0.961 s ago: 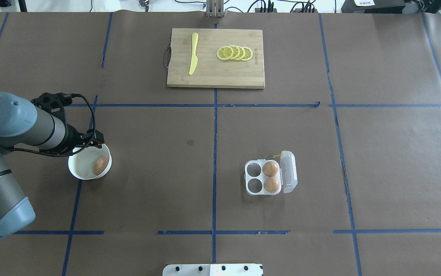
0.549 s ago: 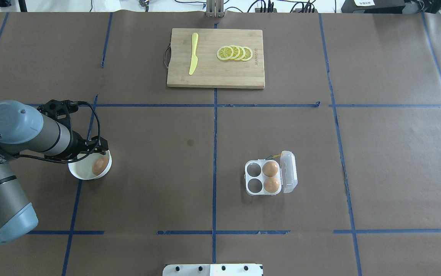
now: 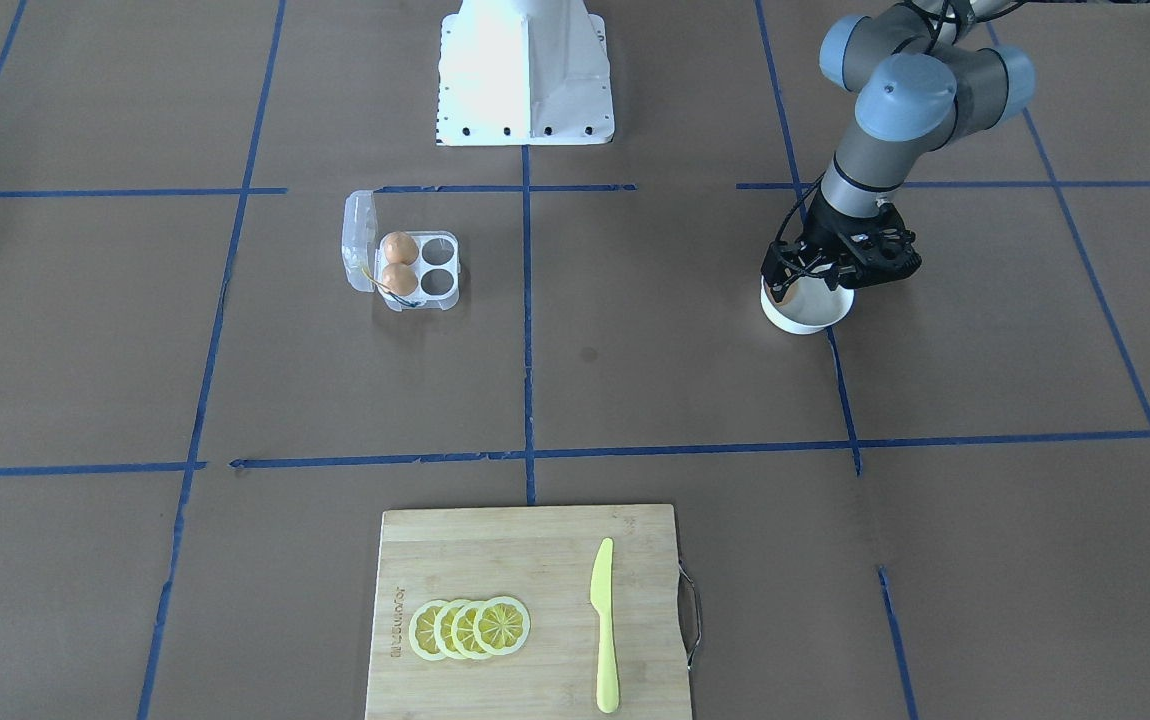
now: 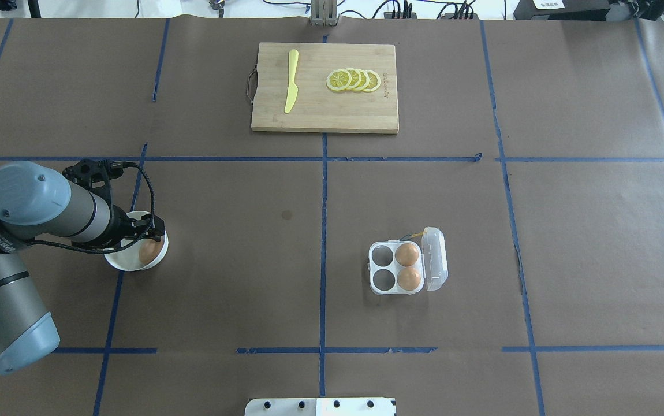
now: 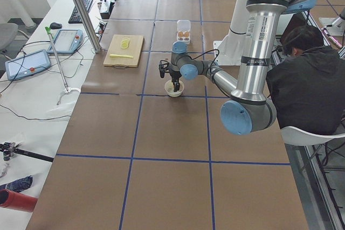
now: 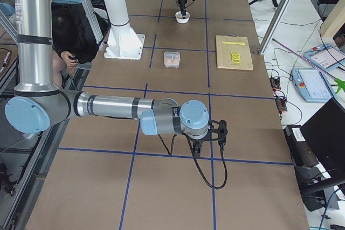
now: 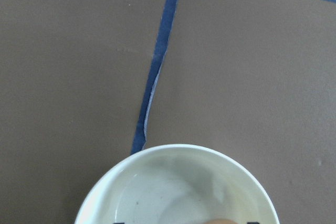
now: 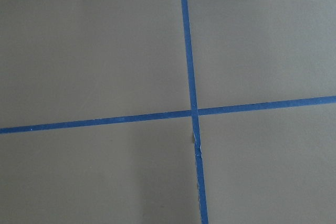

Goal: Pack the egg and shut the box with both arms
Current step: 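Close the left gripper on the brown egg inside the white bowl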

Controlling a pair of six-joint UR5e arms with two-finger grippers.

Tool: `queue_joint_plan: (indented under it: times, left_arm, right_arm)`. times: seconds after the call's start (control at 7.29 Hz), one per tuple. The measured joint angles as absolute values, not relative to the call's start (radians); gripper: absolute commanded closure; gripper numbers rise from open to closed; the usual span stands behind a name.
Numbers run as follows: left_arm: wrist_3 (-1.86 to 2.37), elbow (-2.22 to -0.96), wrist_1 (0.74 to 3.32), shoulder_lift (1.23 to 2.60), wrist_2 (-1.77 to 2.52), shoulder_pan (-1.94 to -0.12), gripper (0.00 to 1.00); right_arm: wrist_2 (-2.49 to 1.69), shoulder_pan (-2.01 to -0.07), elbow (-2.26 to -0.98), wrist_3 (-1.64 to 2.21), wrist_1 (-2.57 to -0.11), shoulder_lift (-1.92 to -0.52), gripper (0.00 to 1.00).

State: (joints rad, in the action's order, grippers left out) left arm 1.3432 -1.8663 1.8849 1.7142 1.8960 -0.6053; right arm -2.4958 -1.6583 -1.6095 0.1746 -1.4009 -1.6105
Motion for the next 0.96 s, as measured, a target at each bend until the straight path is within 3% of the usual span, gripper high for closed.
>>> queue_joint_plan:
  times: [0.55, 0.96]
  left_arm:
    - [1.344, -1.863, 1.884, 1.713, 1.895, -0.573, 0.19]
    - [1.344, -1.857, 1.884, 1.712, 1.894, -0.569, 0.28]
  right_arm:
    - [-2.496, -1.658, -1.619, 0.175, -1.401, -1.611, 0.00]
    - [-2.496, -1.658, -1.623, 0.175, -1.402, -1.612, 0.00]
